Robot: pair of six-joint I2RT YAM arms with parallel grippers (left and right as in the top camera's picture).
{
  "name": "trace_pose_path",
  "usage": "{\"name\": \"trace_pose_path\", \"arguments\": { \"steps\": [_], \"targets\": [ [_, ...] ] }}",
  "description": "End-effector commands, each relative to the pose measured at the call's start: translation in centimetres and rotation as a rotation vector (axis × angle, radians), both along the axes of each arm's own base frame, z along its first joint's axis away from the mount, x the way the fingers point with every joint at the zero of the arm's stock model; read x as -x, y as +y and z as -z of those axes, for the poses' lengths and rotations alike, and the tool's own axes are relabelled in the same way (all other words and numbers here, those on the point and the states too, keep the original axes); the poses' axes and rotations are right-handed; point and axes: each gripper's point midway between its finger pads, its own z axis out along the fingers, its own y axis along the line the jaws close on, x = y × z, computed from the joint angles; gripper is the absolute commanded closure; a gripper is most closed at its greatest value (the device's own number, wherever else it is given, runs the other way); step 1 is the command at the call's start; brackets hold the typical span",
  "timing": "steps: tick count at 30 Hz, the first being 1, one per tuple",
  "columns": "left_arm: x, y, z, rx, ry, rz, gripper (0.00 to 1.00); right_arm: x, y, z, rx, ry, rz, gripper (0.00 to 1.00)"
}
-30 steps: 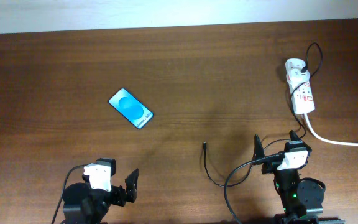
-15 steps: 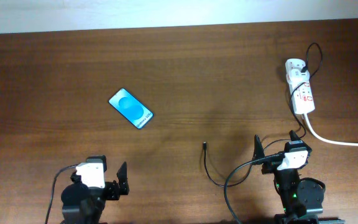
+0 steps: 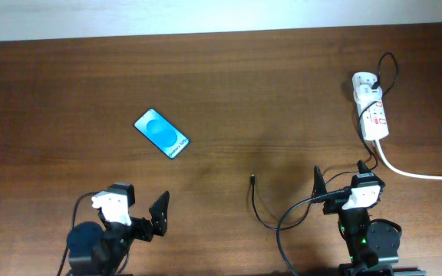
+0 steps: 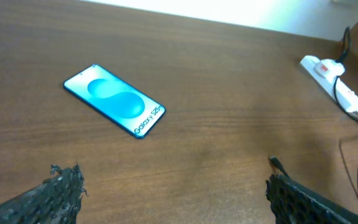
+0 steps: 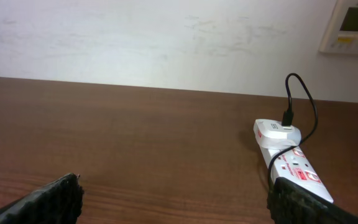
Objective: Plug charger to phone and switch on socket
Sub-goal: 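Move the left gripper over the blue Galaxy phone, then grasp the phone's top edge with the left gripper and lift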
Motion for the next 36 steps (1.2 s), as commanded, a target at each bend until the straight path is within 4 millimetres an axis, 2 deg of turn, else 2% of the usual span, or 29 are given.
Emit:
{"name": "trace_pose_path", "arguments": {
  "steps": [1, 9, 13, 18, 22, 25, 28, 29, 33, 34, 36],
  "targets": [
    [-1.0, 0.5, -2.2, -0.006, 0.016, -0.030, 0.01, 0.0, -0.2, 0.3, 0.000, 0.005, 0.010, 0.01],
    [-5.5, 0.5, -3.8, -0.058, 0.169, -0.003, 0.01, 0.0, -0.2, 0.3, 0.000, 0.005, 0.009, 0.01],
    [-8.5, 0.2, -7.0, -0.051, 0.143, 0.021, 0.01, 0.0, -0.2, 0.3, 0.000, 0.005, 0.009, 0.01],
    [-9.2, -0.9, -4.5, -0.011, 0.235, 0.083, 0.01, 0.0, -0.2, 0.3, 0.000, 0.005, 0.010, 0.01],
    [-11.3, 2.6, -3.7, 0.011, 0.346, -0.184, 0.01, 0.0, -0.2, 0.3, 0.000, 0.005, 0.009, 0.02],
    [-12.9, 4.8, -2.6, -0.012, 0.581, -0.351, 0.01, 0.0, -0.2, 0.3, 0.000, 0.005, 0.009, 0.01],
    [-14.9, 4.1, -1.8, 0.014, 0.722, -0.388, 0.01, 0.0, -0.2, 0.3, 0.000, 0.005, 0.010, 0.01],
    [-16.2, 3.5, -1.3, 0.013, 0.787, -0.392, 0.01, 0.0, -0.2, 0.3, 0.000, 0.005, 0.010, 0.01],
    [-20.0, 1.2, -1.2, -0.027, 0.857, -0.343, 0.01, 0.0, -0.2, 0.3, 0.000, 0.006, 0.009, 0.02],
    [-21.3, 1.1, -0.9, 0.005, 0.866, -0.377, 0.01, 0.0, -0.2, 0.3, 0.000, 0.006, 0.009, 0.01],
    [-22.0, 1.0, 0.9, 0.027, 0.909, -0.413, 0.01, 0.0, -0.2, 0.3, 0.000, 0.006, 0.009, 0.02]
  ]
}}
